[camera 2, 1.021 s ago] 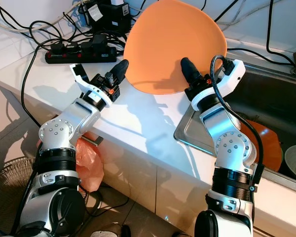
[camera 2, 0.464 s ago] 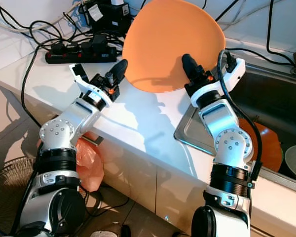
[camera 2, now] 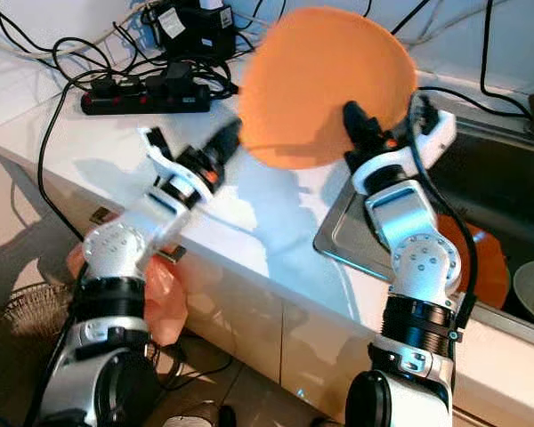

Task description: Kitchen organization

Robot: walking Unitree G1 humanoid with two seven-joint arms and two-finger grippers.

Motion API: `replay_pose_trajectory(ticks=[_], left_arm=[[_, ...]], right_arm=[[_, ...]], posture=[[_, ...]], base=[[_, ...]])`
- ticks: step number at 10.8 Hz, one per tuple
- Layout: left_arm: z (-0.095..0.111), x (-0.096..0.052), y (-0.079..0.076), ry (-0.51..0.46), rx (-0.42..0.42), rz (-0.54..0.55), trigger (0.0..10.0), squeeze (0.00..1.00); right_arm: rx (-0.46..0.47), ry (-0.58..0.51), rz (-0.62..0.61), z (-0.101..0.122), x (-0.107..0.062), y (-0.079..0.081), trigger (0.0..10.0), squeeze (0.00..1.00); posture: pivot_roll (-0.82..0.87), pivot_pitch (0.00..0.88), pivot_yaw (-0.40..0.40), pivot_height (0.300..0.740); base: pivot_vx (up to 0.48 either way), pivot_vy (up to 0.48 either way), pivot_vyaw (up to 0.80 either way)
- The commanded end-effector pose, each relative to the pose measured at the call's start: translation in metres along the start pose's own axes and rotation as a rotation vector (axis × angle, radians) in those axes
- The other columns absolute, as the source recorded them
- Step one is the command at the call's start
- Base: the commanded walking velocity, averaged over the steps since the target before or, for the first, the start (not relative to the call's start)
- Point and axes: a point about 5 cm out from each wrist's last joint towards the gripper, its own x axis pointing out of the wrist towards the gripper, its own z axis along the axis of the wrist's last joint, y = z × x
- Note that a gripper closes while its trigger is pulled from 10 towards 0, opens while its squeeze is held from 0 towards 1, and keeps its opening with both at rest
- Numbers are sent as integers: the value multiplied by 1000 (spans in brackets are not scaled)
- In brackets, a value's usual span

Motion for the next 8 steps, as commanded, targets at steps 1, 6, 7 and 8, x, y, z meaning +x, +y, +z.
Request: replay_pose_trajectory(ticks=[1,6,7,8], left_arm=[[2,3,-11,3,50,-39,10000,1000],[-12,-2,-19,83,210,-39,10000,1000],[-13,-2,-20,88,229,-39,10000,1000],[-15,-3,-20,111,268,-33,10000,1000]], right_arm=[[-9,-34,-39,7,0,-4,0,0],[-105,-229,-293,48,-5,-41,0,0],[-122,-258,-333,54,-7,-47,0,0],[-156,-297,-397,63,-12,-56,0,0]], posture=[[59,60,24,740],[61,62,24,740],[61,63,25,740],[61,63,25,740]], base=[[0,0,0],[0,0,0],[0,0,0],[0,0,0]])
